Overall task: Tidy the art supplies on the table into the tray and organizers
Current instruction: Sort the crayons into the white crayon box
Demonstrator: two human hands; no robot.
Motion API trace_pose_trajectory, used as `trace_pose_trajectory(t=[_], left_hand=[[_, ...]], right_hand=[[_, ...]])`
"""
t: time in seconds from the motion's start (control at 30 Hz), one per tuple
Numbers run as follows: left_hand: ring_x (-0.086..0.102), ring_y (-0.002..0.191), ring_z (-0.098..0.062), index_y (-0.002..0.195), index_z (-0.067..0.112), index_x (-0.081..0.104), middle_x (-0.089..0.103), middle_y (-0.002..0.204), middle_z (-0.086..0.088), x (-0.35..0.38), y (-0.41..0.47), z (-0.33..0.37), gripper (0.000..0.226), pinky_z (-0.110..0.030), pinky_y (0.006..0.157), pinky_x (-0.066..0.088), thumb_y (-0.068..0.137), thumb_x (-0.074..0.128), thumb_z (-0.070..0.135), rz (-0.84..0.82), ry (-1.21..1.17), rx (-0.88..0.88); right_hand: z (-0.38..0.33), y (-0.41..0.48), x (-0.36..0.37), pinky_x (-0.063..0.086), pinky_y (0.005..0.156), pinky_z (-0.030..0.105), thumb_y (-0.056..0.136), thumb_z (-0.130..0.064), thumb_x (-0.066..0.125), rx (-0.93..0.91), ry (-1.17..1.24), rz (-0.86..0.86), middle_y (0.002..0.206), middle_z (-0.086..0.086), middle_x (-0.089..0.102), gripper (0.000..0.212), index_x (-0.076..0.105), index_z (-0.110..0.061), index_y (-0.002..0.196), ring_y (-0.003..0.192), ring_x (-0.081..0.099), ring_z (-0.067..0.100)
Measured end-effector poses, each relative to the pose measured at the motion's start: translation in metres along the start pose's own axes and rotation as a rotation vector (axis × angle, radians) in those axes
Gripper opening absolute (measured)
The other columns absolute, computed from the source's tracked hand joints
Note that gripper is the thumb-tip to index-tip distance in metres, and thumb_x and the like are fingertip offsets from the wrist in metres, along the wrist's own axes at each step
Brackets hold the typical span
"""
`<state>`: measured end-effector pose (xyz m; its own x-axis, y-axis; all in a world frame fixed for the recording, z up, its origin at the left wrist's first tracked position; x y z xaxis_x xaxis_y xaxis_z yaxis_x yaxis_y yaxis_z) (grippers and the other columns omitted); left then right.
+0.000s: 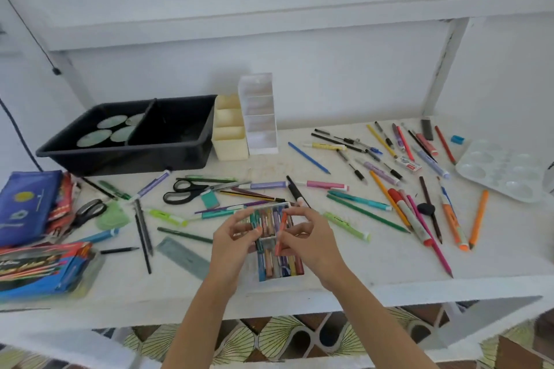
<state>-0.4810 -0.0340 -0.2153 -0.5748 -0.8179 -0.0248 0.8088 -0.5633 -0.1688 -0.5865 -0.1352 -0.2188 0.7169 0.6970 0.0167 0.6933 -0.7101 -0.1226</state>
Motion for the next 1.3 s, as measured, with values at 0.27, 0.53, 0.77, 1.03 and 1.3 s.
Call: trace_pose_trajectory(t=[0.27, 0.53, 0.77, 1.03, 1.3], left_hand=[[0.063, 0.084, -0.021, 0.114, 0.020, 0.061, 0.063, 0.094, -0.011, -0.024, -0.015, -0.017, 0.035, -0.033, 0.073, 0.056, 0.084, 0.067, 0.004, 0.081, 0.053, -0.007], [0.060, 0.080, -0.016, 0.113, 0.020, 0.062, 0.055, 0.082, -0.004, -0.034, -0.016, -0.030, 0.036, -0.022, 0.070, 0.053, 0.084, 0.065, -0.001, 0.072, 0.117, 0.041], [0.060, 0.075, -0.011, 0.112, 0.020, 0.063, 0.057, 0.079, -0.005, -0.034, -0.017, -0.035, 0.038, -0.016, 0.066, 0.052, 0.083, 0.063, -0.005, 0.078, 0.100, 0.055], [0.057, 0.072, -0.009, 0.114, 0.020, 0.062, 0.056, 0.078, -0.004, -0.034, -0.018, -0.030, 0.035, -0.012, 0.062, 0.048, 0.084, 0.065, 0.001, 0.094, 0.160, 0.060], [0.055, 0.072, -0.010, 0.121, 0.014, 0.058, 0.053, 0.086, 0.000, -0.020, -0.021, -0.031, 0.039, -0.017, 0.070, 0.050, 0.083, 0.068, 0.008, 0.086, 0.500, 0.214]], right_hand=[[0.010, -0.012, 0.031, 0.056, 0.062, 0.023, 0.081, -0.006, 0.070, -0.184, -0.228, -0.039, 0.067, -0.001, 0.068, 0.031, 0.060, -0.023, 0.105, 0.060, 0.066, 0.009], [0.030, -0.011, 0.043, 0.043, 0.064, 0.006, 0.084, -0.021, 0.070, -0.342, -0.566, -0.069, 0.078, -0.008, 0.058, 0.034, 0.057, -0.022, 0.115, 0.066, 0.054, -0.001], [0.053, -0.010, 0.048, 0.043, 0.079, 0.021, 0.084, -0.019, 0.070, -0.477, -0.732, -0.014, 0.102, -0.003, 0.046, 0.031, 0.062, -0.015, 0.114, 0.087, 0.048, 0.010], [0.058, -0.023, 0.045, 0.040, 0.079, 0.028, 0.091, -0.033, 0.042, -0.733, -1.019, 0.127, 0.102, -0.003, 0.060, 0.029, 0.070, -0.023, 0.094, 0.096, 0.047, 0.014], [0.072, -0.030, 0.031, 0.025, 0.108, 0.039, 0.102, -0.035, 0.010, -0.540, -1.246, 0.052, 0.139, 0.005, 0.050, 0.057, 0.050, -0.013, 0.135, 0.132, 0.043, 0.021]])
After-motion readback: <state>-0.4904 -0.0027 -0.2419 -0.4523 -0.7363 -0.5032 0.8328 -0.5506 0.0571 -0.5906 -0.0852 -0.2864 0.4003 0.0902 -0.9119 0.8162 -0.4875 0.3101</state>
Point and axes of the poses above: each hand's wrist, its own y-axis towards the middle knuckle, its own x-axis out of the palm, z = x × y, the point moved 1 cm from there along y, towards the middle knuckle
